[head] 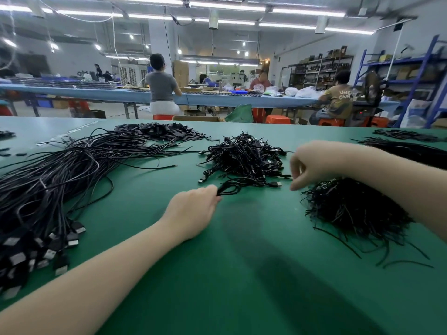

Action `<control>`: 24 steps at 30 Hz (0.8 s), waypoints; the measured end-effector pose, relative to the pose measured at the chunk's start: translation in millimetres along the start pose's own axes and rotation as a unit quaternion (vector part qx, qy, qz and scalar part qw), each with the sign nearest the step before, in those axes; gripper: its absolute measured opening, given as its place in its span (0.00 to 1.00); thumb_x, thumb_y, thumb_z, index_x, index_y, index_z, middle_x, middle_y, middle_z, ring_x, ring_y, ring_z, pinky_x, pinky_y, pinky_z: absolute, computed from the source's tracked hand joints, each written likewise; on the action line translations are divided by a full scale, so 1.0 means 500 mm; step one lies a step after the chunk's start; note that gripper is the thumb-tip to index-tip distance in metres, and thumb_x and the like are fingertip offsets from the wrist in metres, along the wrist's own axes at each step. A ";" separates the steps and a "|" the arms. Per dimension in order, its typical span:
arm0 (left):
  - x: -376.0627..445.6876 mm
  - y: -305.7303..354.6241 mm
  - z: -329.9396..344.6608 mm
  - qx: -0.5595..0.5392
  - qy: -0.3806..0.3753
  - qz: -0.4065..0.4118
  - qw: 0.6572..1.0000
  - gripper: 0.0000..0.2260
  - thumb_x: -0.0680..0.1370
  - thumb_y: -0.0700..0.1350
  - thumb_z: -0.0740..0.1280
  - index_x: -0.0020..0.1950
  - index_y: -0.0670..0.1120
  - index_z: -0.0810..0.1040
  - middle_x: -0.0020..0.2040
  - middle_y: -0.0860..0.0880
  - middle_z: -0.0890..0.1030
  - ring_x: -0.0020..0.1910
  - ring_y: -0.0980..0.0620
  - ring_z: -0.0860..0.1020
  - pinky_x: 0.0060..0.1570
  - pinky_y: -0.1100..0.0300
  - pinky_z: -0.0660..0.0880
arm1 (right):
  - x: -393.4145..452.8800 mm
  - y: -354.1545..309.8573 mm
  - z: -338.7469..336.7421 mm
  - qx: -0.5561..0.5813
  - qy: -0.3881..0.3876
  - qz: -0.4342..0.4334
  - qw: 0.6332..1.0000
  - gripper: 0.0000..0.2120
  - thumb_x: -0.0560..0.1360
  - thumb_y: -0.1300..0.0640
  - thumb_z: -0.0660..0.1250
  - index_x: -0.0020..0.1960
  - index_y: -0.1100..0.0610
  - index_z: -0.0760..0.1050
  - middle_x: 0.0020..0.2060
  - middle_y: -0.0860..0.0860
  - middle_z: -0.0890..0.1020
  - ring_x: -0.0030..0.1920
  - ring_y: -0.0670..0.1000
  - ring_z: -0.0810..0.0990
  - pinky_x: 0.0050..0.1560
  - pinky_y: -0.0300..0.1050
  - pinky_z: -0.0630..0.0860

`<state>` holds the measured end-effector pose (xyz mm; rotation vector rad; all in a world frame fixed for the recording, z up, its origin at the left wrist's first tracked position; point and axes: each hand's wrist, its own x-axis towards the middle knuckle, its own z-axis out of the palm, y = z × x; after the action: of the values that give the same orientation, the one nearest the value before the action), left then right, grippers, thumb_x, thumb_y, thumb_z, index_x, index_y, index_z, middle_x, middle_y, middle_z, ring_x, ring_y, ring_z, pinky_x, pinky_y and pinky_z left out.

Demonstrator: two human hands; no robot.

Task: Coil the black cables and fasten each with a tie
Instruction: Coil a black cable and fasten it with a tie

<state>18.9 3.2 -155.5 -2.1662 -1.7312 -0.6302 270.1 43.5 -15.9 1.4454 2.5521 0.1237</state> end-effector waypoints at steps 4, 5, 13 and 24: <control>-0.016 -0.050 -0.014 -0.014 -0.017 -0.008 1.000 0.12 0.83 0.53 0.52 0.43 0.49 0.61 0.36 0.53 0.71 0.37 0.42 0.76 0.34 0.54 0.63 | -0.043 0.007 0.072 -0.008 -0.099 0.017 0.995 0.11 0.68 0.41 0.74 0.41 0.48 0.81 0.37 0.40 0.82 0.39 0.40 0.80 0.43 0.37 0.78; -0.025 -0.063 -0.020 -0.001 -0.022 0.003 1.000 0.12 0.83 0.53 0.52 0.42 0.49 0.61 0.34 0.54 0.68 0.35 0.43 0.74 0.33 0.53 0.62 | -0.050 0.011 0.093 -0.015 -0.096 0.027 0.995 0.11 0.67 0.41 0.74 0.41 0.48 0.81 0.37 0.41 0.83 0.39 0.41 0.80 0.44 0.38 0.78; -0.034 -0.128 -0.070 0.053 -0.030 -0.017 0.998 0.12 0.82 0.52 0.54 0.43 0.48 0.63 0.35 0.49 0.75 0.33 0.42 0.75 0.33 0.52 0.68 | -0.057 0.039 0.132 0.083 -0.121 0.097 0.984 0.08 0.70 0.45 0.74 0.37 0.46 0.78 0.36 0.41 0.81 0.37 0.39 0.77 0.37 0.32 0.74; 0.062 0.050 0.043 -0.196 0.001 -0.119 0.973 0.16 0.83 0.53 0.51 0.36 0.50 0.58 0.31 0.50 0.71 0.30 0.49 0.69 0.29 0.55 0.58 | -0.064 0.021 0.152 0.049 -0.065 0.171 0.982 0.22 0.71 0.41 0.72 0.51 0.59 0.82 0.45 0.53 0.85 0.41 0.51 0.82 0.43 0.42 0.80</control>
<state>52.1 34.2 -157.1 -2.2105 -2.0248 -1.1188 311.5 19.3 -83.8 1.8540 2.2140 -0.0451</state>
